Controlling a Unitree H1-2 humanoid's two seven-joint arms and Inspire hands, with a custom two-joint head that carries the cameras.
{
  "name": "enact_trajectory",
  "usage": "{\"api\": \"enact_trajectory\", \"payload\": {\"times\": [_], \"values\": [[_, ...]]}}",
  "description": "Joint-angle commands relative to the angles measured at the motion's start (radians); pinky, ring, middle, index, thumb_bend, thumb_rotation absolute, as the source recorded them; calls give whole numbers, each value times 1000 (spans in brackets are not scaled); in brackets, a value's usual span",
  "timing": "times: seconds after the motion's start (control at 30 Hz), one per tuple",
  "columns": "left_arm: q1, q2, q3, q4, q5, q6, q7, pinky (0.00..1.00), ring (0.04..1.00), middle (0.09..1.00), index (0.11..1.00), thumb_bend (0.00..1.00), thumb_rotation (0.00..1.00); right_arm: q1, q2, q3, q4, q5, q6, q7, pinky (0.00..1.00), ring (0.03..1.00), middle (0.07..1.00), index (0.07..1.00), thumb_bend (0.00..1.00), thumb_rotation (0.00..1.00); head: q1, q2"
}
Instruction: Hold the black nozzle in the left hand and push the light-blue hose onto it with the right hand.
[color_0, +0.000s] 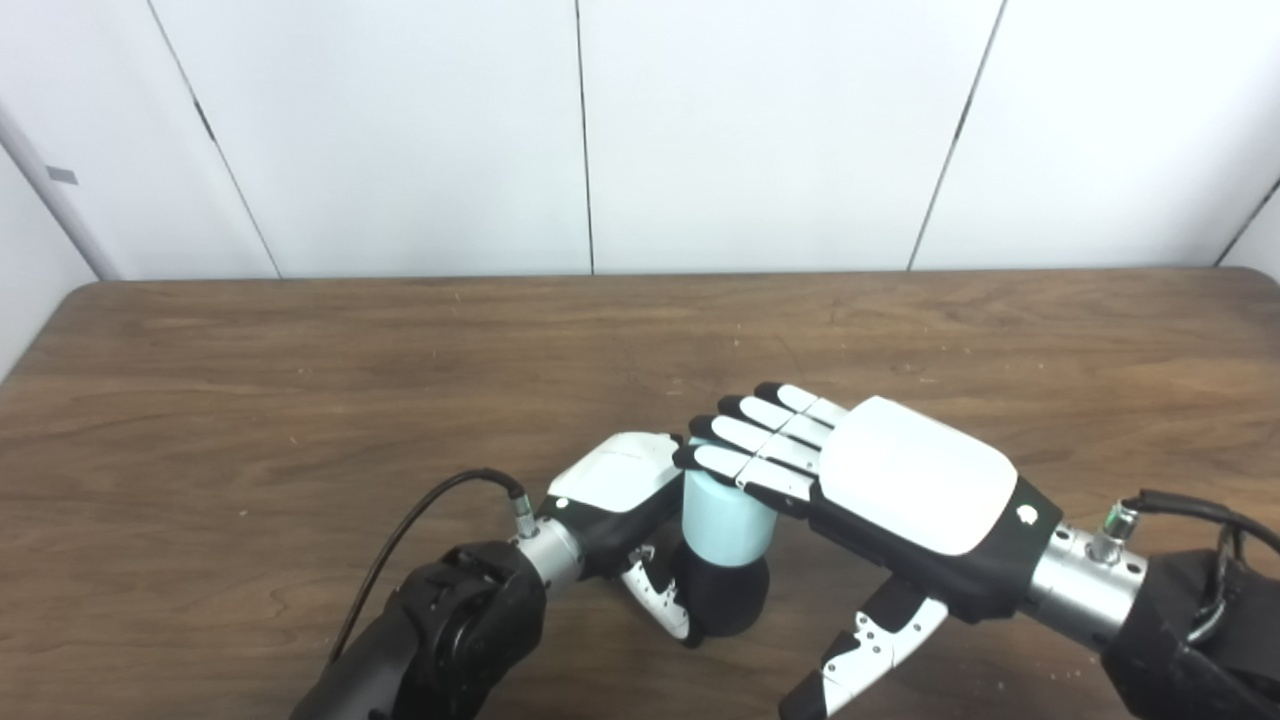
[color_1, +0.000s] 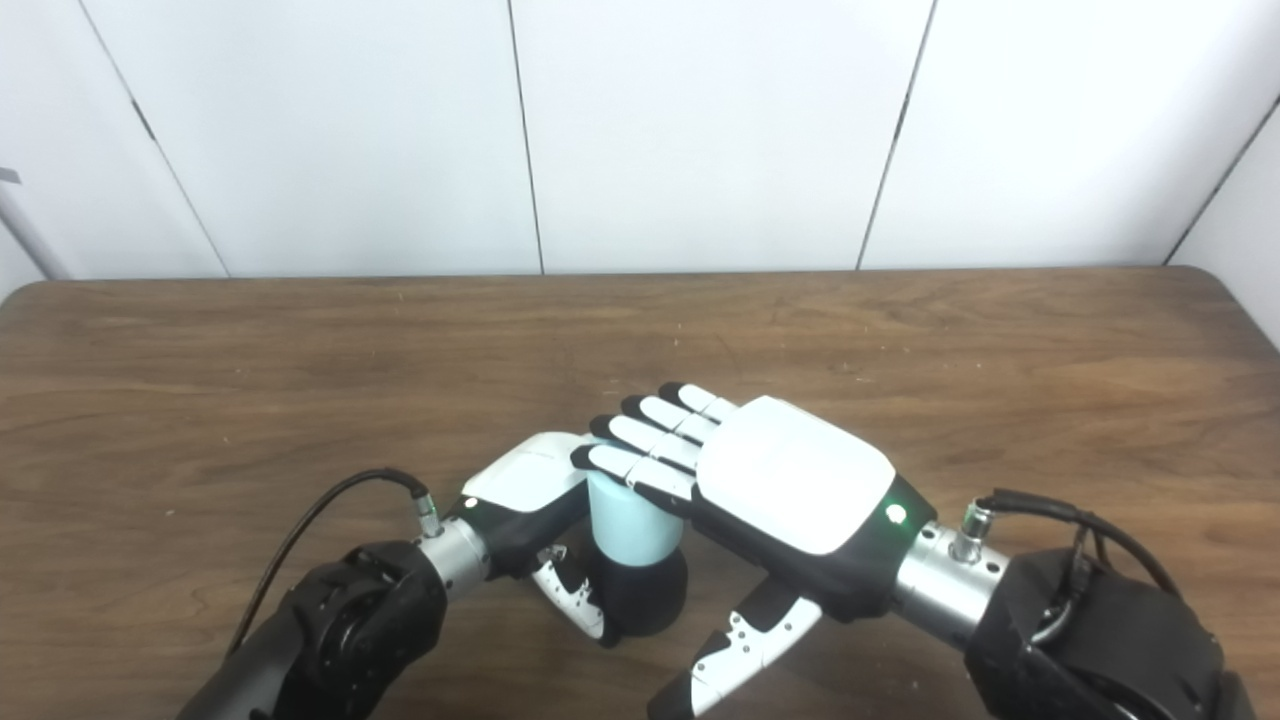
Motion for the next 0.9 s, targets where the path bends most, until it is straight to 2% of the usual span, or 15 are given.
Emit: {"api": "enact_trajectory", "payload": {"times": [0.0, 0.3, 0.37, 0.47, 0.87], "values": [[55, 28, -59, 64, -6, 39, -134, 1000, 762, 541, 441, 514, 0, -2, -6, -12, 1, -4, 2, -12, 1000, 1000, 969, 926, 700, 1000, 0, 0], [47, 29, -55, 72, -13, 30, -131, 1000, 764, 540, 442, 514, 0, 54, 2, 23, 48, -15, -35, -58, 1000, 1000, 960, 917, 690, 1000, 2, -4], [49, 29, -55, 69, -11, 31, -130, 1000, 763, 541, 439, 514, 0, 66, 5, 34, 62, -17, -42, -71, 1000, 1000, 956, 916, 669, 934, 4, -4], [49, 31, -55, 67, -11, 31, -131, 1000, 757, 541, 438, 514, 0, 85, 7, 49, 85, -7, -49, -99, 1000, 997, 953, 916, 653, 889, 3, -5], [48, 34, -53, 55, -13, 34, -136, 1000, 774, 543, 435, 513, 0, 128, -10, 99, 129, 12, -53, -153, 1000, 980, 947, 941, 613, 845, 2, 1]]}}
